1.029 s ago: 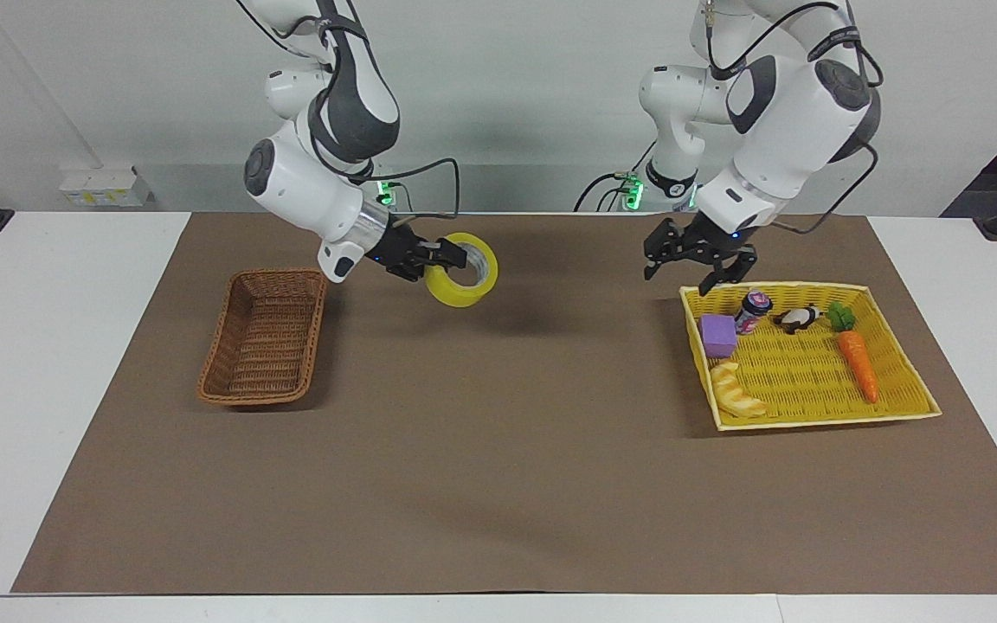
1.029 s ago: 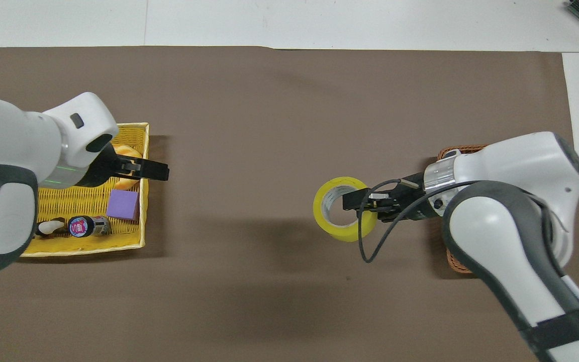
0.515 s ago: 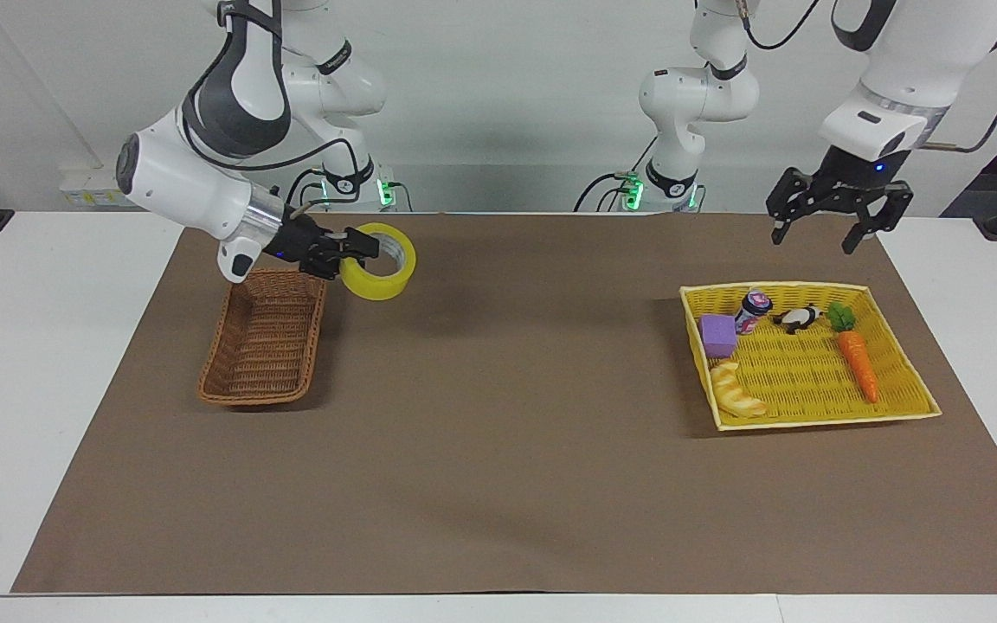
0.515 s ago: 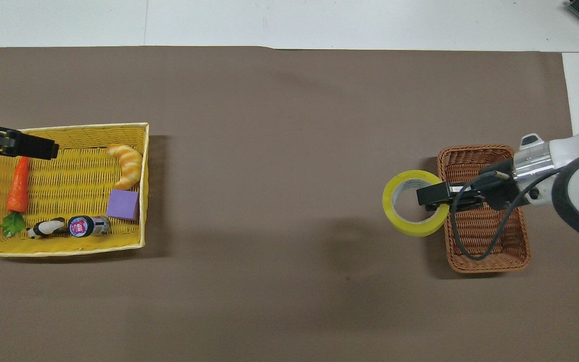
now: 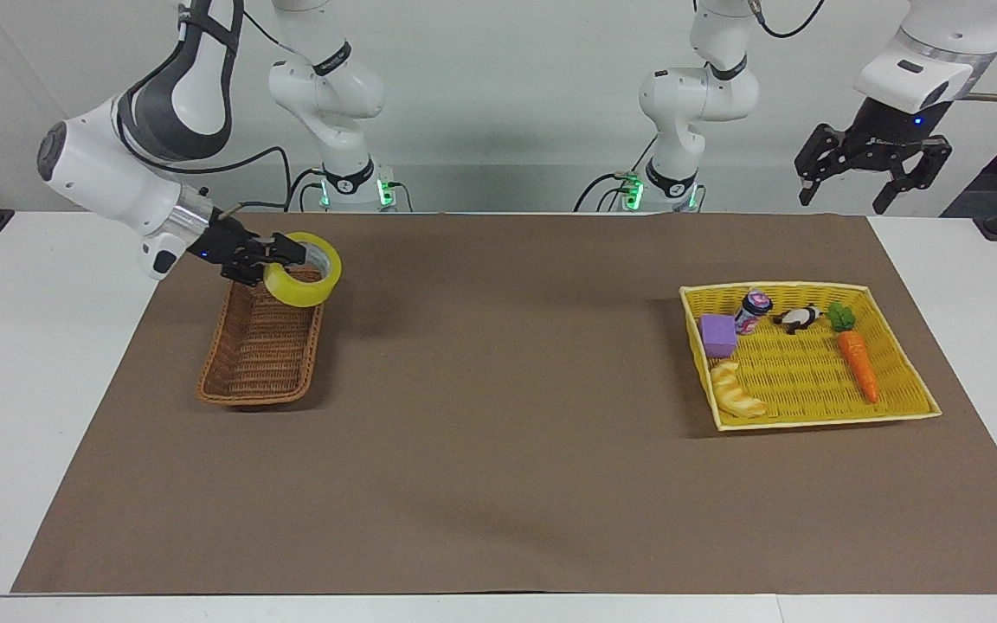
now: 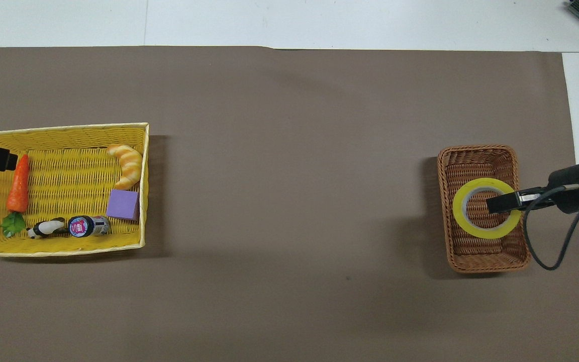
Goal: Move tape to another basket
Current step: 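Lower the tape into the brown basket and open the right gripper, then raise the right gripper out of the brown basket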
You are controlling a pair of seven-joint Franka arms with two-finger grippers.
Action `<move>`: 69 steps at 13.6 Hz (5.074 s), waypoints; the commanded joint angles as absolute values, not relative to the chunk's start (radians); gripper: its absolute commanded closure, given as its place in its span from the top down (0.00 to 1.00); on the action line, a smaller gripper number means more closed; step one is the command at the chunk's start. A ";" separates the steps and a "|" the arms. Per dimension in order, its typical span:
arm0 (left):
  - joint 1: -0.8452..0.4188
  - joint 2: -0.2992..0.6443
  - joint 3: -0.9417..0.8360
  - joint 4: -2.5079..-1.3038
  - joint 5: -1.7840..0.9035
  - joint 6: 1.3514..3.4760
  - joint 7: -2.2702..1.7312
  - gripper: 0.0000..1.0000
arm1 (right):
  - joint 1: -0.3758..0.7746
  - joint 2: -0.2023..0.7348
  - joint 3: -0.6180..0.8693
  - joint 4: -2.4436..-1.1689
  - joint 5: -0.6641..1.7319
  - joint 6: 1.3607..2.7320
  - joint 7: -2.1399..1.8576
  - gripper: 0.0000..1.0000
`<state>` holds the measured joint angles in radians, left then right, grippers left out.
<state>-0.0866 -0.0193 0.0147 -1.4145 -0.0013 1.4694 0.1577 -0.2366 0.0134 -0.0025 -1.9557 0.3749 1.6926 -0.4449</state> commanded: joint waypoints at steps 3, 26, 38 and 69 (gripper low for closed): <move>-0.061 -0.055 0.028 -1.433 0.018 1.397 0.172 1.00 | -0.252 0.028 0.009 -1.936 0.148 1.721 -0.570 0.00; -0.049 -0.066 0.028 -1.447 0.017 1.405 0.164 1.00 | -0.206 0.094 0.012 -2.174 -0.020 2.212 -0.887 1.00; -0.049 -0.066 0.028 -1.447 0.018 1.405 0.166 1.00 | -0.189 0.072 0.023 -2.024 -0.021 2.054 -0.891 1.00; -0.049 -0.066 0.028 -1.447 0.017 1.404 0.166 1.00 | -0.014 -0.020 0.005 -1.516 -0.014 1.482 -0.005 1.00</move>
<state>-0.0585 -0.0426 0.0358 -1.4204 0.0000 1.4060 0.1578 -0.0059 -0.0747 0.0036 -1.6046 -0.0380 1.5275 -0.0143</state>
